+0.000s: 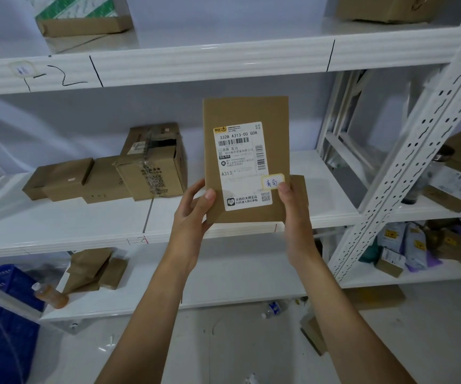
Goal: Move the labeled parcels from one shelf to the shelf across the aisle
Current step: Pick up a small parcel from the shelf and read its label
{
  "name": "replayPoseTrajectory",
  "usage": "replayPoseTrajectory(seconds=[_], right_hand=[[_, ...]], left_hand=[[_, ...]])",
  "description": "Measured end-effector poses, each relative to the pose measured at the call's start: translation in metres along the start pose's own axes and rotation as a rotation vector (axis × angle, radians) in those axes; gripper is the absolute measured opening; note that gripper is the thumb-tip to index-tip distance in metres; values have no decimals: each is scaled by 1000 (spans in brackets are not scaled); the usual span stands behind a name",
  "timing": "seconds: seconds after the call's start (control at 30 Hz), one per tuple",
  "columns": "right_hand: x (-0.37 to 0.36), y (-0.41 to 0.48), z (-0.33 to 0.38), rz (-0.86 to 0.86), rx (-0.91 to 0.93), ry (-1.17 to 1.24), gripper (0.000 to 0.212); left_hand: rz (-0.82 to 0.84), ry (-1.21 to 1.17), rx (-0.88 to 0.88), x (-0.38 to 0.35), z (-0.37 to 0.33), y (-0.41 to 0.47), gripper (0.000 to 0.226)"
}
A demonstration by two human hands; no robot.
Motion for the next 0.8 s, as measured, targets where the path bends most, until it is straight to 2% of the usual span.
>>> replayPoseTrajectory(seconds=[0.17, 0.3, 0.43, 0.6, 0.73, 0.8], right_hand=[[1, 2, -2, 0, 3, 10, 22], [1, 5, -6, 5, -1, 23, 27], [-2, 14, -15, 45, -21, 15, 51], [-13, 31, -15, 79, -7, -50, 67], [-25, 40, -11, 127, -21, -78, 45], [-34, 42, -8, 160, -27, -88, 43]], left_hand=[[-8, 4, 8, 1, 4, 2, 79], [-24, 6, 32, 2, 10, 4, 76], [-45, 10, 57, 4, 13, 5, 63], [-84, 74, 53, 14, 4, 3, 68], [-150, 113, -1, 23, -13, 2, 75], [-188, 137, -30, 28, -22, 0, 74]])
Point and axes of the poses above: each hand's wrist, its own y-axis towards the middle knuckle, its own x-axis out of the back of the hand, z = x × y, the point moved 7 cm from there along y, towards the middle knuckle, and after that the axes turned 9 degrees about -x, right-handed, at the moved point
